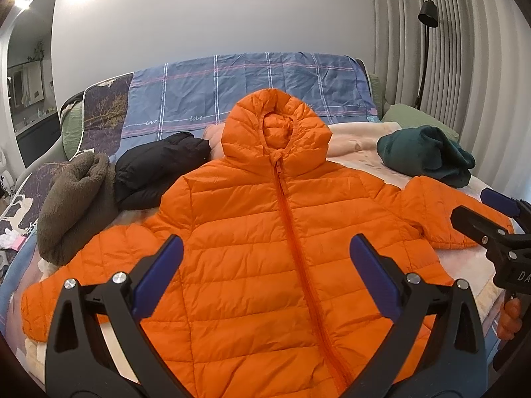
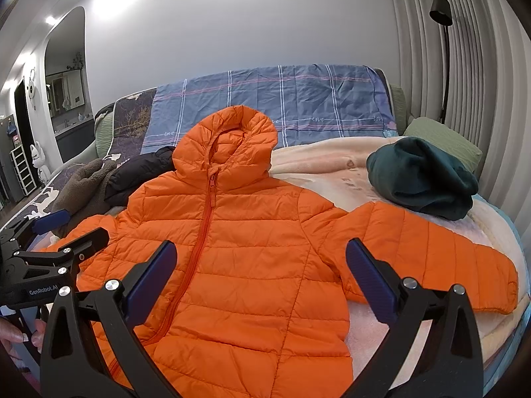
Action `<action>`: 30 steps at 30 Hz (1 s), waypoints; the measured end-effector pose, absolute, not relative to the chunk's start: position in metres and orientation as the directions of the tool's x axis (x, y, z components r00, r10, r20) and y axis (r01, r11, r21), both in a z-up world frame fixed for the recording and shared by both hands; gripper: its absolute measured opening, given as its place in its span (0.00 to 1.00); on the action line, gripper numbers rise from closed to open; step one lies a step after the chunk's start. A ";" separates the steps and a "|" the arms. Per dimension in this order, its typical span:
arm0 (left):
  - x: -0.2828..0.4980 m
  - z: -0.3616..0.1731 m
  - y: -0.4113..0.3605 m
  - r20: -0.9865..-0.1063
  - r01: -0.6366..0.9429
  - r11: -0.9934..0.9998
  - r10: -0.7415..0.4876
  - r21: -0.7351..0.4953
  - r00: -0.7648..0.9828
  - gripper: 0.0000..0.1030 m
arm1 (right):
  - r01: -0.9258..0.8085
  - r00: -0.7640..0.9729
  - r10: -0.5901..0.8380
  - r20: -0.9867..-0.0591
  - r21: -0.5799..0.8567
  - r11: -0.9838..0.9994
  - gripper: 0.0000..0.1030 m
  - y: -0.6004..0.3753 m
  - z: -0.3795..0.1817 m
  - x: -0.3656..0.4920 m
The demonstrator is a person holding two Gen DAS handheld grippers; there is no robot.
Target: Fold large clothes
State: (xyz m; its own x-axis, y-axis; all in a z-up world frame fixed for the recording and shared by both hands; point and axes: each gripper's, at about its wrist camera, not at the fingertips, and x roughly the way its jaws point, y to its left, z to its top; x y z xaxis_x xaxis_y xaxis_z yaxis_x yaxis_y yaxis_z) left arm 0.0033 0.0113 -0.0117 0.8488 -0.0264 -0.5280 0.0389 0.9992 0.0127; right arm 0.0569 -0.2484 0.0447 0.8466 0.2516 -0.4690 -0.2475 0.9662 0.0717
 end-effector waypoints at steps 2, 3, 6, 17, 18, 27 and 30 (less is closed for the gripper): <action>0.004 -0.012 0.012 -0.532 0.036 0.999 -0.026 0.008 0.846 0.98 | -0.247 0.845 0.251 -0.471 0.072 0.966 0.99 -0.249 0.045 0.057; 0.004 -0.013 0.013 -0.534 0.036 0.999 -0.026 0.007 0.845 0.98 | -0.248 0.845 0.252 -0.471 0.072 0.966 0.99 -0.249 0.045 0.057; 0.004 -0.014 0.014 -0.538 0.034 0.999 -0.026 0.005 0.843 0.98 | -0.249 0.843 0.253 -0.475 0.072 0.966 0.99 -0.248 0.045 0.057; 0.006 -0.017 0.016 -0.543 0.037 0.999 -0.030 0.002 0.839 0.98 | -0.250 0.839 0.252 -0.482 0.069 0.966 0.99 -0.247 0.042 0.057; 0.006 -0.018 0.016 -0.544 0.038 0.999 -0.031 0.002 0.839 0.98 | -0.248 0.840 0.250 -0.482 0.069 0.966 0.99 -0.247 0.042 0.057; 0.010 -0.017 0.015 -0.534 0.038 0.999 -0.027 0.010 0.845 0.98 | -0.242 0.838 0.243 -0.488 0.066 0.968 0.99 -0.247 0.041 0.061; 0.012 -0.015 0.015 -0.532 0.043 0.999 -0.028 0.015 0.846 0.98 | -0.242 0.839 0.242 -0.487 0.065 0.968 0.99 -0.246 0.041 0.061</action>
State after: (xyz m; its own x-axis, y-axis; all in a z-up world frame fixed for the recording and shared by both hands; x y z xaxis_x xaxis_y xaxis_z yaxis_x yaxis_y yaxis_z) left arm 0.0124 0.0152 -0.0153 0.8463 -0.0283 -0.5320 0.0429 0.9990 0.0152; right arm 0.0610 -0.2465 0.0406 0.8389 0.2423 -0.4874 -0.2421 0.9681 0.0645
